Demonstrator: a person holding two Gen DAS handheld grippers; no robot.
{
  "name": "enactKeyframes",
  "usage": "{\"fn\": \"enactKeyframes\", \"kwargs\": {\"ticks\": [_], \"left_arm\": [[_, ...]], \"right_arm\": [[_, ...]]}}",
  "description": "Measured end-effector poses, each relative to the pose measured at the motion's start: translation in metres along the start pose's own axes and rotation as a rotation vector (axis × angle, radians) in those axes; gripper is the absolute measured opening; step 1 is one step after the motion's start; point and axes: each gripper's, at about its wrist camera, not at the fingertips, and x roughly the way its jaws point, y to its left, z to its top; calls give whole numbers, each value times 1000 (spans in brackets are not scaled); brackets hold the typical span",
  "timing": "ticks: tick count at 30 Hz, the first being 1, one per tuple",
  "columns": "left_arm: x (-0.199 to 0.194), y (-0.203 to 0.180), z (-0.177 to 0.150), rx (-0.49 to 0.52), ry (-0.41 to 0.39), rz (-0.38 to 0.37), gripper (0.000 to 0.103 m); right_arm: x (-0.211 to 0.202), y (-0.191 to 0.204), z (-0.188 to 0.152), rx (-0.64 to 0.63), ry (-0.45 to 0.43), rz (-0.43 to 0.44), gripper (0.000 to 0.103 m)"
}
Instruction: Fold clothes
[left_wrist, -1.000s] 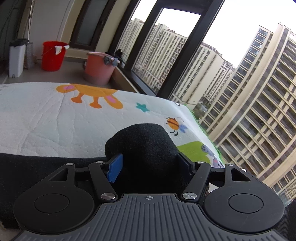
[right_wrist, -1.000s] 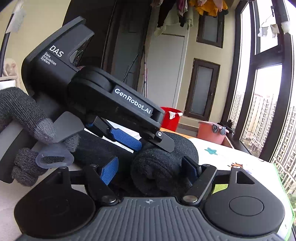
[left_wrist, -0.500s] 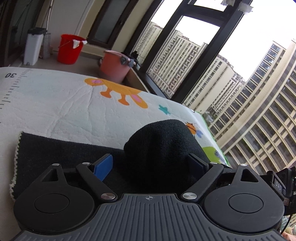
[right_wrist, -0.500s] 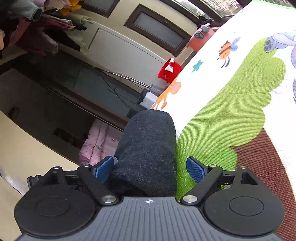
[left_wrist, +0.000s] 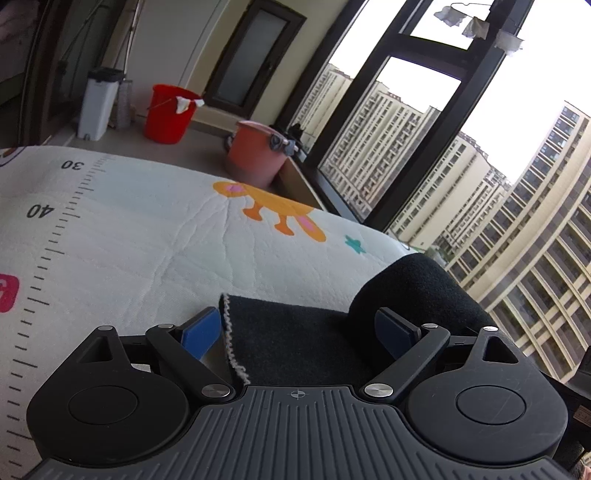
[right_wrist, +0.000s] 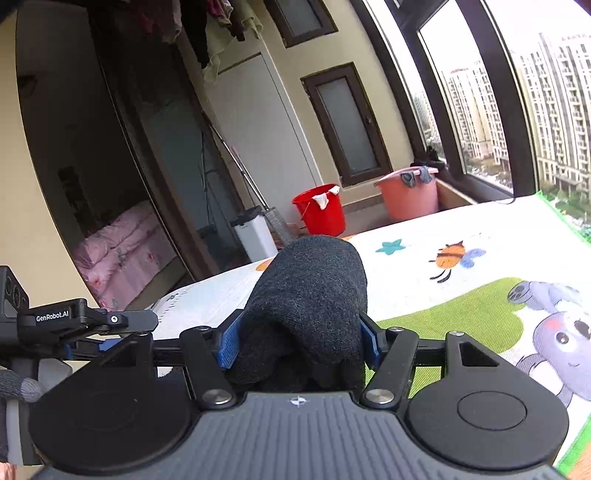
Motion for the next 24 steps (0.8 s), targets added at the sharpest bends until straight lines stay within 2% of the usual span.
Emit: {"fn": "enactKeyframes", "kwargs": {"ticks": [3,9,13,15,17,19,21,24], "left_arm": [[8,-9,-1,23,22,-15,94],[11,-32,7,61,9,-60,95],[28,-59,10,153,23,-44,96],[39,-70,9,211,32,-9,96],[49,-74,7,263,27,35,101],[53,-71,6,264,27,31,101],[50,-70,6,278,9,49,102],[43,-68,9,297,-17,81,102]], "right_arm": [[5,22,-3,-141,5,-39,66],[20,93,-39,-538,-45,-107,72],[26,126,-55,-684,-72,-109,75],[26,126,-56,-688,-72,-84,83],[22,123,-53,-660,-62,-45,89],[16,113,-46,-610,-39,-9,90],[6,96,-37,-523,-12,31,94],[-6,62,-20,-306,33,102,94]]}}
